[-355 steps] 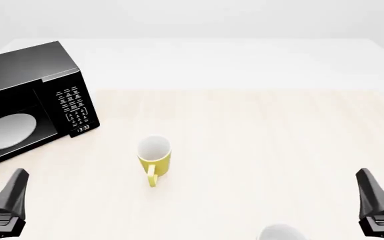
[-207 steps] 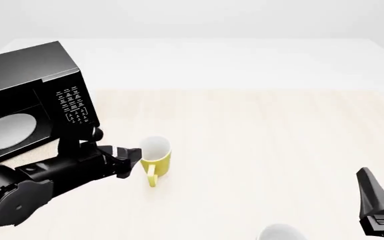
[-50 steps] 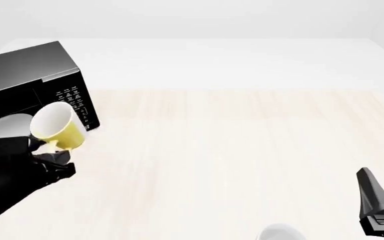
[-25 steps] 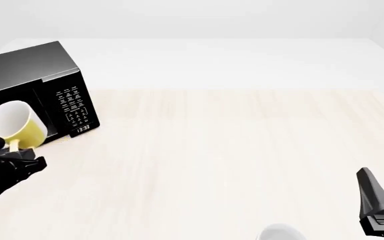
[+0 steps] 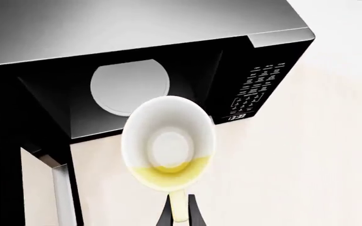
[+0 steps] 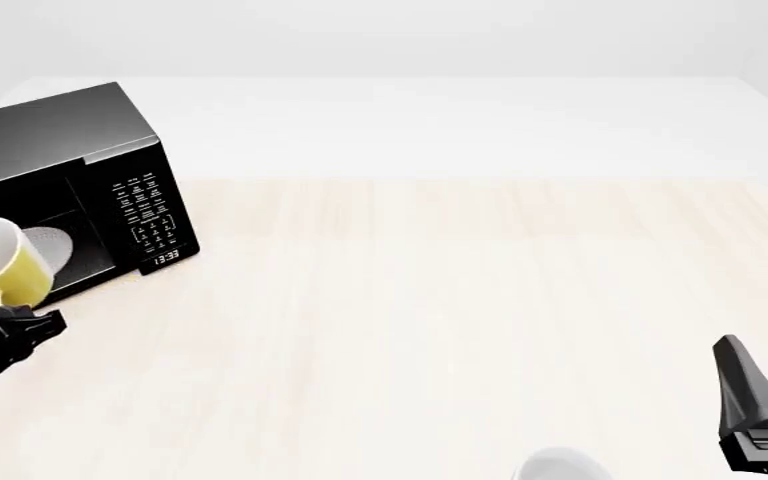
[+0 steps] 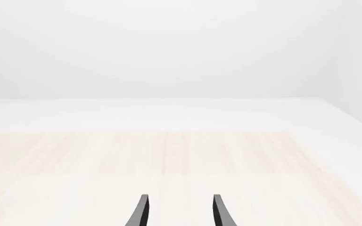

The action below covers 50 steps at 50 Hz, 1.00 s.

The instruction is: Put the yellow and white mug in the microwave and close it.

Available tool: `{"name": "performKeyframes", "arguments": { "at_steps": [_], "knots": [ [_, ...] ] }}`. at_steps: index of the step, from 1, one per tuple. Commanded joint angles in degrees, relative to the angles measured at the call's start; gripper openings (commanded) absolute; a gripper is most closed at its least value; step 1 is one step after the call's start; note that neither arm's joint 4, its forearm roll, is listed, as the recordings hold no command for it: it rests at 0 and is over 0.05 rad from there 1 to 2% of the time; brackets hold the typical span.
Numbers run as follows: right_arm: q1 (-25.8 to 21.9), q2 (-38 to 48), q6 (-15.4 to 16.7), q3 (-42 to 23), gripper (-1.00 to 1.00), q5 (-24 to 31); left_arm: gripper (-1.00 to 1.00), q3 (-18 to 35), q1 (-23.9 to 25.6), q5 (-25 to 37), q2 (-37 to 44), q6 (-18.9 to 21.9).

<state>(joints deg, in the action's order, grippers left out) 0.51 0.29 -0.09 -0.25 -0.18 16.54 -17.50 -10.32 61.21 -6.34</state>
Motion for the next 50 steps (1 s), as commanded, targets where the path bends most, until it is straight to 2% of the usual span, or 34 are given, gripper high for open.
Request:
{"name": "performKeyframes", "arguments": {
  "at_steps": [1, 19, 37, 48, 50],
  "knots": [
    [0.0, 0.0, 0.0, 0.0, 1.0, 0.0, -1.0, 1.3, -2.4, -2.5, 4.4, 0.1],
    [0.0, 0.0, 0.0, 0.0, 1.0, 0.0, -1.0, 4.8, -3.8, -6.0, 12.9, -0.1],
    [0.0, 0.0, 0.0, 0.0, 1.0, 0.0, -1.0, 6.1, -5.0, -9.2, 19.0, 0.6],
    [0.0, 0.0, 0.0, 0.0, 1.0, 0.0, -1.0, 7.7, -5.4, -8.9, 19.8, 0.3],
    [0.0, 0.0, 0.0, 0.0, 1.0, 0.0, -1.0, 8.5, -5.7, -7.9, 20.7, -0.7]
  ]
}}
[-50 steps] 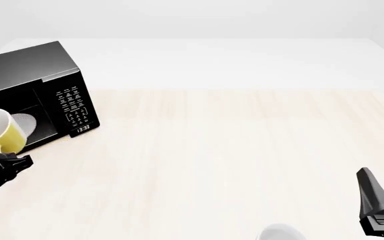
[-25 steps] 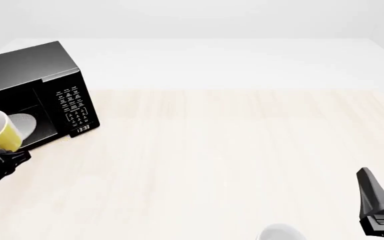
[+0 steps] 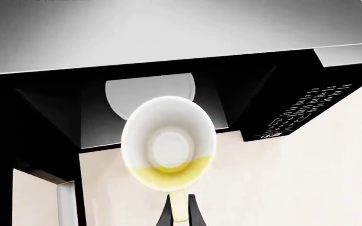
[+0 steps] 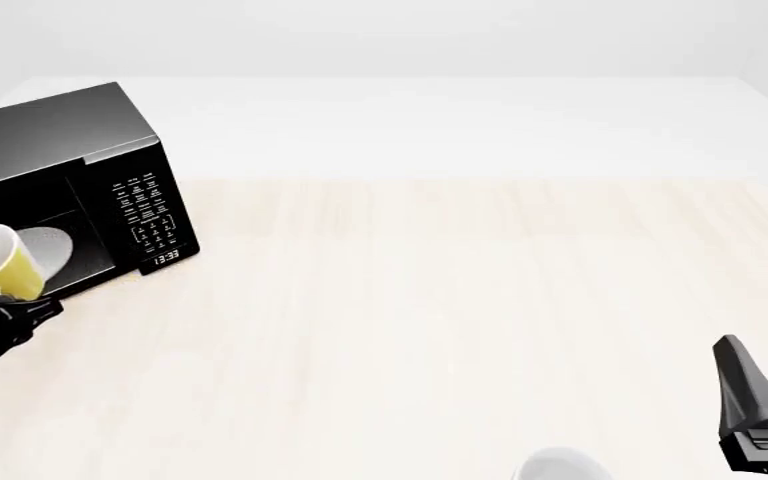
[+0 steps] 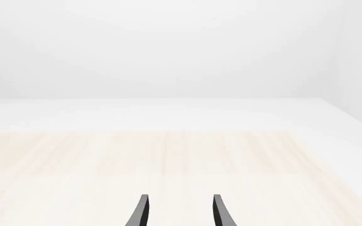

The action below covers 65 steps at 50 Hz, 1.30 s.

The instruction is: Put the yellow and white mug in the microwave and close it.

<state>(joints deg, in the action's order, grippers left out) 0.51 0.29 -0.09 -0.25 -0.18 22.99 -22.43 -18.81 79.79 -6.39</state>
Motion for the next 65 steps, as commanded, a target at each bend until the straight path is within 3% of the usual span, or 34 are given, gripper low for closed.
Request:
{"name": "performKeyframes", "arguments": {
  "at_steps": [1, 65],
  "knots": [
    [0.0, 0.0, 0.0, 0.0, 1.0, 0.0, -1.0, 2.7, -0.6, 1.0, 2.1, -1.0],
    [0.0, 0.0, 0.0, 0.0, 1.0, 0.0, -1.0, 18.2, -2.2, 3.6, 11.8, -3.9]
  ]
}}
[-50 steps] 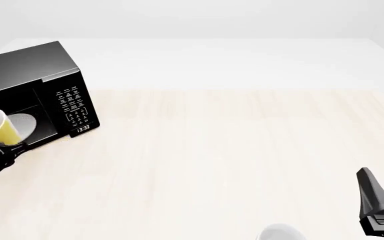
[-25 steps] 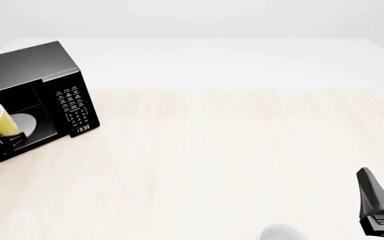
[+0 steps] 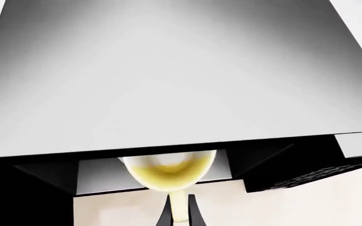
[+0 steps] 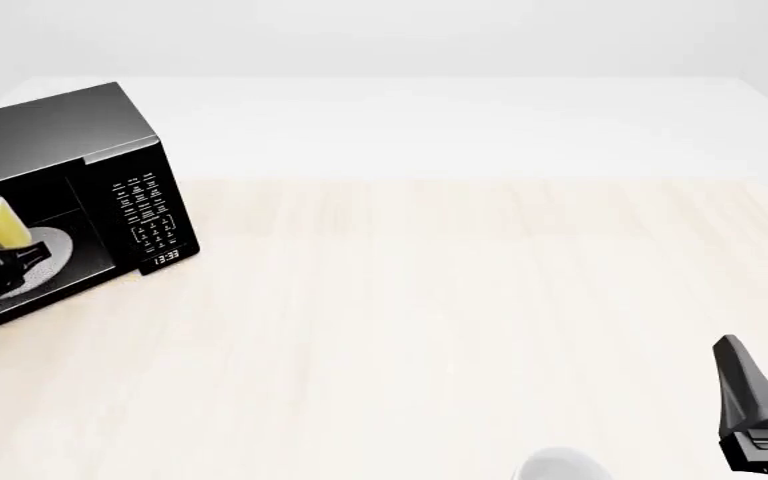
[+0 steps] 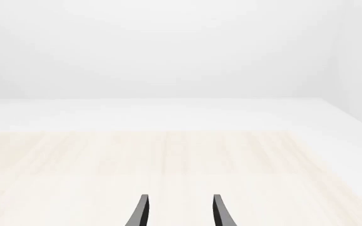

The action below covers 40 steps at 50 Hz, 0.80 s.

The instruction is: Put the yellow and white mug in the microwave and close it.

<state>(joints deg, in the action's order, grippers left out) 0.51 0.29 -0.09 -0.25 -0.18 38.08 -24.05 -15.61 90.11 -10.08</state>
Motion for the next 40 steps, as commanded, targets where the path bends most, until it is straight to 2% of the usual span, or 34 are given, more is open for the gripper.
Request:
{"name": "performKeyframes", "arguments": {
  "at_steps": [1, 40],
  "knots": [
    [0.0, 0.0, 0.0, 0.0, 1.0, 0.0, -1.0, 3.3, -0.6, 0.4, 1.7, -0.2],
    [0.0, 0.0, 0.0, 0.0, 1.0, 0.0, -1.0, 12.1, -2.0, 0.7, 9.1, -1.0]
  ]
}}
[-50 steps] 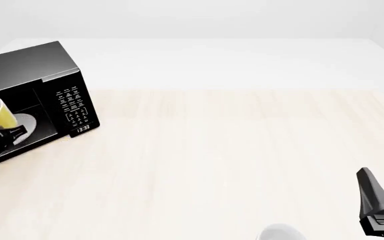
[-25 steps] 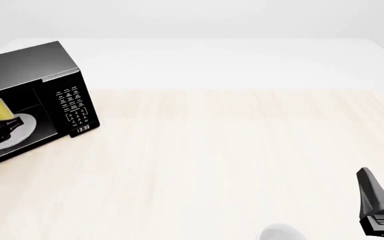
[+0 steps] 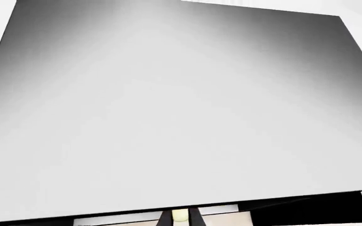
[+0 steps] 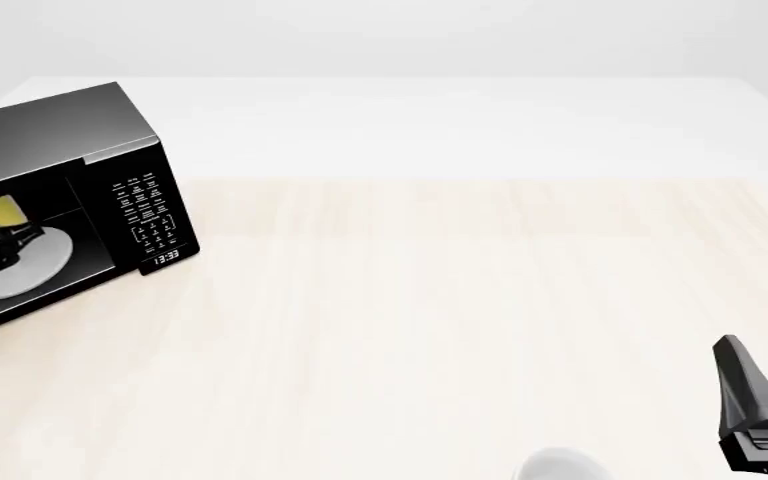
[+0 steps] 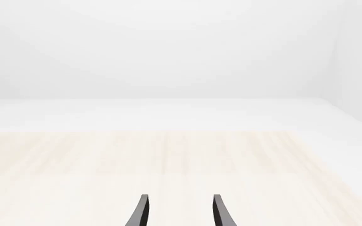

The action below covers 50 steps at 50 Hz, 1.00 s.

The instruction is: Put the yellow and white mug in the microwave and close it.

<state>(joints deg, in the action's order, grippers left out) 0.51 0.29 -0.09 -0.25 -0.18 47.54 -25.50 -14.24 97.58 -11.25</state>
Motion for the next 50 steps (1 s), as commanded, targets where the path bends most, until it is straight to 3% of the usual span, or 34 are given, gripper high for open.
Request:
{"name": "performKeyframes", "arguments": {
  "at_steps": [1, 33, 50],
  "knots": [
    [0.0, 0.0, 0.0, 0.0, 1.0, 0.0, -1.0, 2.6, -0.7, -0.8, 1.7, 0.2],
    [0.4, 0.1, 0.2, 0.0, 1.0, 0.0, -1.0, 3.0, -1.8, -2.2, 8.3, 1.5],
    [0.4, 0.1, 0.2, 0.0, 1.0, 0.0, -1.0, 2.2, -2.2, -2.3, 7.8, 1.8]
  ]
}}
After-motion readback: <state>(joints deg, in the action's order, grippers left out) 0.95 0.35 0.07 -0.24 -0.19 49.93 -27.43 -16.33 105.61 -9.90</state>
